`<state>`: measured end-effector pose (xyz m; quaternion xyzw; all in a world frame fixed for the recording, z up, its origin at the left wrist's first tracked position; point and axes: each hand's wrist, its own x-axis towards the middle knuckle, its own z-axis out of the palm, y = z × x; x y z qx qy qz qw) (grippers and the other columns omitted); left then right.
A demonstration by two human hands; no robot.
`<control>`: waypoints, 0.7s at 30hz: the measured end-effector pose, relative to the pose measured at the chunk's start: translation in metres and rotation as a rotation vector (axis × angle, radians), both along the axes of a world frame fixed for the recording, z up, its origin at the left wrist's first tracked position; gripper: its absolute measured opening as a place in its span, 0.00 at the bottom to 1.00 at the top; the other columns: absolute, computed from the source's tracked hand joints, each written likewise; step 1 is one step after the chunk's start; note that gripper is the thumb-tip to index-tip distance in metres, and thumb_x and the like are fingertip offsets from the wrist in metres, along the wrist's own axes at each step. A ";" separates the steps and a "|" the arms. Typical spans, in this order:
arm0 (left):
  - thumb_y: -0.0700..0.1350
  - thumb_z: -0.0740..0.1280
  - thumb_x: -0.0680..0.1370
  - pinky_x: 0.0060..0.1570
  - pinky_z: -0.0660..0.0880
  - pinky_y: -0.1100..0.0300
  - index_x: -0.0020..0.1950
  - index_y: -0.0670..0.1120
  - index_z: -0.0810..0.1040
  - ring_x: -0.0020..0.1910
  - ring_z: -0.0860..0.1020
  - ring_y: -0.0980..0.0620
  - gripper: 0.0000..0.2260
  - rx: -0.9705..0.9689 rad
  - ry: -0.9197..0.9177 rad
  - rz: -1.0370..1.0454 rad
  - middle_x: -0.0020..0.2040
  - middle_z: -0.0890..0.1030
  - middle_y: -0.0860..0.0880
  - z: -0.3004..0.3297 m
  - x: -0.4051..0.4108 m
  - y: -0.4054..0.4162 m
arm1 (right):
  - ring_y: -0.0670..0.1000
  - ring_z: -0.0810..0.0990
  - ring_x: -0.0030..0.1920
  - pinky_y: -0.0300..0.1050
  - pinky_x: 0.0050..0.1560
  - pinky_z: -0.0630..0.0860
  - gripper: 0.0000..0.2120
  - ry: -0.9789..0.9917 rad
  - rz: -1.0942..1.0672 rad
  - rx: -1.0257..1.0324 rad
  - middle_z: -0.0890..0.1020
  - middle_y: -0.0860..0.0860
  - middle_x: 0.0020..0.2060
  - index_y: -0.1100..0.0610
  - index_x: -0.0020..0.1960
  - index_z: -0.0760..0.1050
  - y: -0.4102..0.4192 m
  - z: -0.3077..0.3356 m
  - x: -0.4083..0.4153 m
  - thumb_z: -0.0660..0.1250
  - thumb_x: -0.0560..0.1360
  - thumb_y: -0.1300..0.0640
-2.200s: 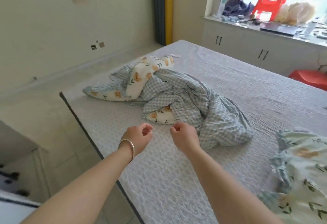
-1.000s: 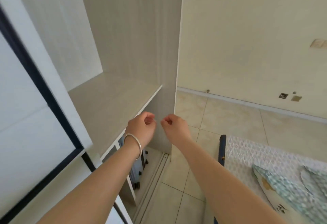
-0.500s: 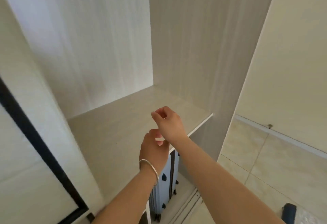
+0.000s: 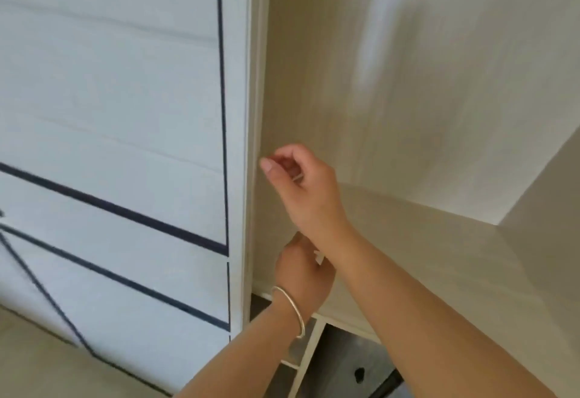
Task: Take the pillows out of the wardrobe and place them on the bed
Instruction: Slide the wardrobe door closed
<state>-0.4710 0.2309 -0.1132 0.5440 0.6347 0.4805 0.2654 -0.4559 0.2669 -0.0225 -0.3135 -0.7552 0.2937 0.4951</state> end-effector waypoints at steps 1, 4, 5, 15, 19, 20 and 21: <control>0.41 0.61 0.70 0.26 0.63 0.71 0.34 0.56 0.67 0.31 0.76 0.58 0.10 0.064 0.044 0.017 0.28 0.69 0.60 0.002 -0.007 -0.008 | 0.40 0.75 0.37 0.30 0.39 0.71 0.08 0.038 0.014 0.012 0.78 0.42 0.36 0.50 0.46 0.74 -0.004 0.003 -0.005 0.66 0.72 0.46; 0.45 0.61 0.70 0.32 0.69 0.76 0.37 0.61 0.68 0.37 0.74 0.72 0.09 0.199 0.133 0.083 0.33 0.72 0.63 0.003 -0.029 -0.029 | 0.40 0.74 0.38 0.34 0.41 0.72 0.20 0.087 0.008 -0.017 0.77 0.42 0.39 0.48 0.48 0.71 -0.012 0.012 -0.020 0.65 0.65 0.35; 0.46 0.61 0.71 0.33 0.69 0.76 0.40 0.59 0.70 0.38 0.73 0.72 0.07 0.218 0.164 0.091 0.35 0.73 0.63 0.008 -0.032 -0.035 | 0.40 0.74 0.37 0.35 0.40 0.72 0.21 0.084 -0.004 -0.029 0.77 0.42 0.39 0.48 0.47 0.71 -0.014 0.014 -0.024 0.65 0.63 0.34; 0.42 0.61 0.70 0.36 0.76 0.60 0.47 0.47 0.77 0.38 0.73 0.59 0.08 0.477 0.379 0.239 0.43 0.78 0.53 0.030 -0.054 -0.067 | 0.46 0.65 0.24 0.43 0.26 0.61 0.21 -0.085 -0.211 0.007 0.67 0.44 0.23 0.52 0.29 0.61 -0.020 0.023 -0.034 0.72 0.63 0.43; 0.40 0.63 0.67 0.37 0.73 0.59 0.45 0.43 0.78 0.43 0.74 0.47 0.09 0.620 0.599 0.300 0.47 0.78 0.44 0.043 -0.066 -0.065 | 0.46 0.65 0.24 0.42 0.25 0.61 0.20 -0.107 -0.243 -0.026 0.67 0.45 0.24 0.53 0.30 0.61 -0.023 0.023 -0.026 0.72 0.63 0.46; 0.39 0.63 0.67 0.38 0.73 0.58 0.45 0.44 0.78 0.44 0.74 0.46 0.09 0.640 0.647 0.311 0.48 0.78 0.43 0.043 -0.068 -0.064 | 0.46 0.65 0.24 0.40 0.24 0.60 0.20 -0.107 -0.256 -0.022 0.66 0.45 0.23 0.53 0.30 0.61 -0.023 0.022 -0.022 0.72 0.63 0.46; 0.38 0.63 0.67 0.39 0.74 0.56 0.47 0.44 0.77 0.45 0.74 0.45 0.10 0.657 0.685 0.316 0.49 0.78 0.43 0.041 -0.069 -0.063 | 0.46 0.64 0.23 0.37 0.22 0.59 0.20 -0.106 -0.269 -0.015 0.66 0.45 0.23 0.52 0.30 0.60 -0.024 0.022 -0.018 0.72 0.62 0.46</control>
